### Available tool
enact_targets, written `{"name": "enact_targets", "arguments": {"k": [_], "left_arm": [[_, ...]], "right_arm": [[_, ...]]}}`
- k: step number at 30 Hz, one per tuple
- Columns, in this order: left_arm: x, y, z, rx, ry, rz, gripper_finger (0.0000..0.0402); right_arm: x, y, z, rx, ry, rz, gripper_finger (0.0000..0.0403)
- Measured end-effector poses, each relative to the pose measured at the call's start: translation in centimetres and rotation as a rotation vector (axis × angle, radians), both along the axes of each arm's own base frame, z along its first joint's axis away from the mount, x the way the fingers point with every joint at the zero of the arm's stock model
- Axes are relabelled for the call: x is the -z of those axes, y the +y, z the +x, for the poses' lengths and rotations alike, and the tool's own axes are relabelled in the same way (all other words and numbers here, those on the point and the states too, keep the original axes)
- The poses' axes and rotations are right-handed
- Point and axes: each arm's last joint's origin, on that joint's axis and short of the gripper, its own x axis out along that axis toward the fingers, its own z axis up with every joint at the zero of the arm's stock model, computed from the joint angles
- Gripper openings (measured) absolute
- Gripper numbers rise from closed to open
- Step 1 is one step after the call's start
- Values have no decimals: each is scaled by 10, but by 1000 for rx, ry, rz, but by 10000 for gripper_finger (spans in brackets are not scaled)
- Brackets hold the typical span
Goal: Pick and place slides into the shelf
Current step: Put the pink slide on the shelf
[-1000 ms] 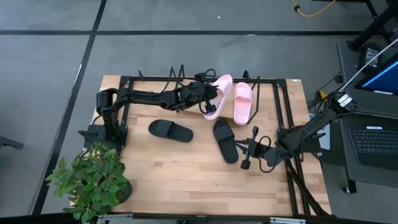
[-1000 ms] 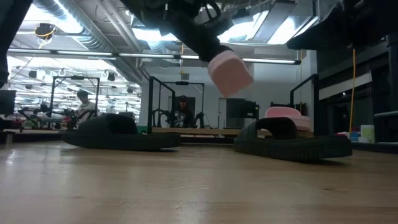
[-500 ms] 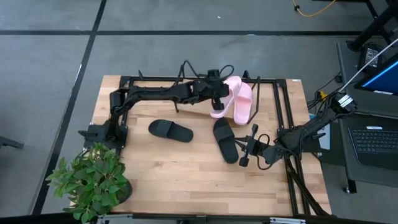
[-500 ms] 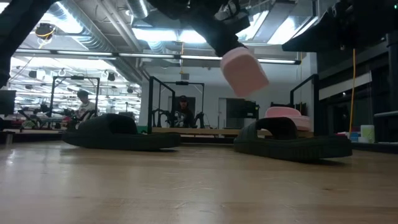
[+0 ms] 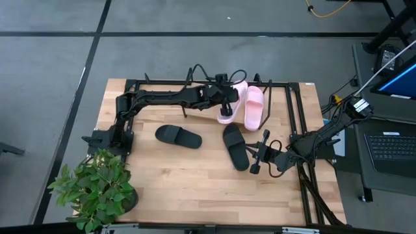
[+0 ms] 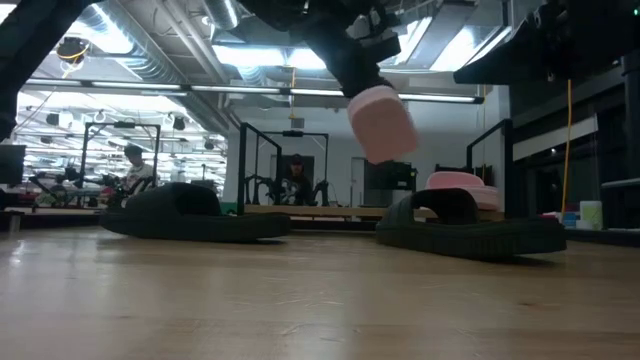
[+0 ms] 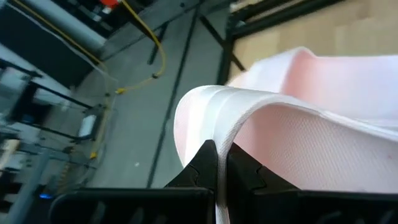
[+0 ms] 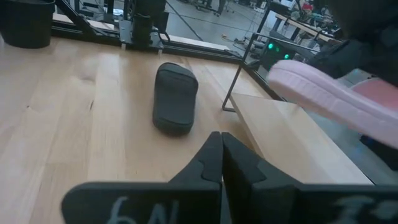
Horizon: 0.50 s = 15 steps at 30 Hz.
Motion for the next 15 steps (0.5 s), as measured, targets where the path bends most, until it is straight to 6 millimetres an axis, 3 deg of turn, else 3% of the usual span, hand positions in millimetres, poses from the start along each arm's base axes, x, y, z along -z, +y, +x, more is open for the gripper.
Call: {"name": "enact_targets", "arguments": {"k": [7, 15], "left_arm": [[2, -3, 1, 16, -14, -45, 2], [9, 1, 1, -120, -7, -2, 2]], "right_arm": [[0, 0, 0, 0, 1, -1, 6], [0, 0, 0, 1, -1, 4, 6]]}}
